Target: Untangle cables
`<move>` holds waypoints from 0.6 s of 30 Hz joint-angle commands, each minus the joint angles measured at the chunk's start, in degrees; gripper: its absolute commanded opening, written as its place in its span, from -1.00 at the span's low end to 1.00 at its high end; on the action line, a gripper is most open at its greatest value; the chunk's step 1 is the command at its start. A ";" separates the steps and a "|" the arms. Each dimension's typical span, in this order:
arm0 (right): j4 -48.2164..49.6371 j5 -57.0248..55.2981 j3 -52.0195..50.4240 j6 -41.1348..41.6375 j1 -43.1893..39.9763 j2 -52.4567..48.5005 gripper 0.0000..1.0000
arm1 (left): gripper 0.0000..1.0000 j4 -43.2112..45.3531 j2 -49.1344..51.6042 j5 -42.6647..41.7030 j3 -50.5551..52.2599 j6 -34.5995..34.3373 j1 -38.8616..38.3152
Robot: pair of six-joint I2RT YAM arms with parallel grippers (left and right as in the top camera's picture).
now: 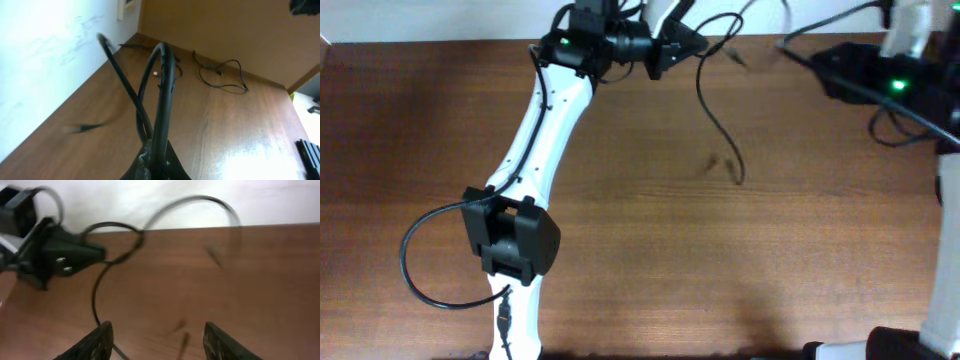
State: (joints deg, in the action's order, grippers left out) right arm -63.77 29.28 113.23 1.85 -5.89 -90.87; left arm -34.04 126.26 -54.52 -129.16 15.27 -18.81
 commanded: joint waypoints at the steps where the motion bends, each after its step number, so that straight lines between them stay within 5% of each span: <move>1: 2.75 1.36 0.24 -3.56 4.15 -2.38 0.14 | -1.00 0.50 -0.76 0.33 -2.45 -0.94 -0.15; 18: 11.58 1.77 0.20 -7.45 11.13 -8.92 0.08 | -1.00 0.20 -11.17 0.35 -2.54 -2.01 -0.44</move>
State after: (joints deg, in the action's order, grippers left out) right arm -52.84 30.17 113.23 -4.34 4.99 -99.96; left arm -33.85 118.80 -53.95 -130.08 13.87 -19.18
